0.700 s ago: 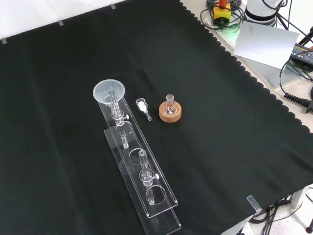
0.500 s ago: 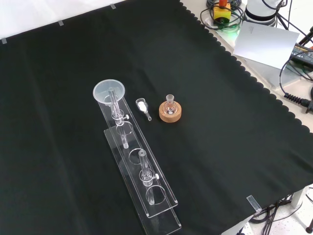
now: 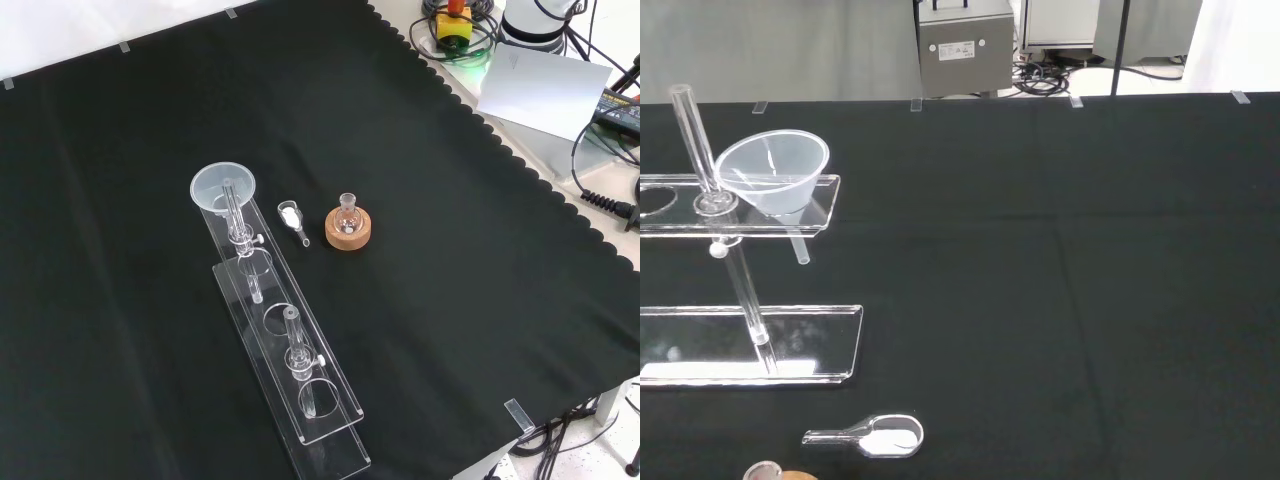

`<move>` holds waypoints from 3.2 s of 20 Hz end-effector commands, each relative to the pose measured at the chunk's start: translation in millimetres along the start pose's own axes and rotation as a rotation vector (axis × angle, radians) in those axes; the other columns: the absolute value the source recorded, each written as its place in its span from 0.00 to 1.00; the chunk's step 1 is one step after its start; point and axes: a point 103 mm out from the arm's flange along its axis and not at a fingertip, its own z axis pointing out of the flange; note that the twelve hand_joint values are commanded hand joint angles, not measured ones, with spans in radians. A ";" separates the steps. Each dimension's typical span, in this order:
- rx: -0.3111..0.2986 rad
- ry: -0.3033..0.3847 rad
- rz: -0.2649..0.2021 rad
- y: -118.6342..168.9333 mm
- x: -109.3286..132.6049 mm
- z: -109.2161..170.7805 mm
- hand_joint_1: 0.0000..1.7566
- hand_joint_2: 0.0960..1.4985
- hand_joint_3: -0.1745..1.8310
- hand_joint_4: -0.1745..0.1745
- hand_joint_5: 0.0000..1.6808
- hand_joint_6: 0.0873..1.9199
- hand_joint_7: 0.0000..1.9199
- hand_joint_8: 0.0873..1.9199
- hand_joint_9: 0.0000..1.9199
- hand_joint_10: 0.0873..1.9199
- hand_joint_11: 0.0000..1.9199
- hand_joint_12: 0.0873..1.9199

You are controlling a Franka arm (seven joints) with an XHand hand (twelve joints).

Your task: Pick up the funnel from the transparent funnel stand.

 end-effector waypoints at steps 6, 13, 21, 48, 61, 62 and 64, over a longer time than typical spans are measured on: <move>0.023 0.006 0.035 50.6 -6.9 14.1 0.00 0.76 0.31 0.52 0.12 0.00 0.00 0.16 0.05 0.27 0.00 0.65; 0.070 -0.004 -0.018 106.3 4.9 42.7 0.00 0.74 0.30 0.52 0.12 0.00 0.01 0.16 0.05 0.27 0.00 0.65; 0.123 -0.015 -0.100 173.7 32.7 73.9 0.00 0.73 0.28 0.51 0.12 0.00 0.02 0.17 0.06 0.28 0.00 0.65; 0.320 -0.131 -0.254 231.4 114.1 146.7 0.26 0.57 0.20 0.47 0.13 0.00 0.05 0.26 0.10 0.32 0.00 0.69; 0.388 -0.157 -0.269 248.2 122.6 168.7 0.25 0.53 0.19 0.44 0.11 0.00 0.02 0.27 0.08 0.33 0.00 0.71; 0.393 -0.159 -0.270 249.4 124.0 169.9 0.25 0.53 0.19 0.44 0.11 0.00 0.02 0.28 0.08 0.34 0.00 0.71; 0.393 -0.164 -0.272 251.6 126.7 172.1 0.25 0.52 0.19 0.43 0.09 0.00 0.01 0.28 0.07 0.34 0.00 0.71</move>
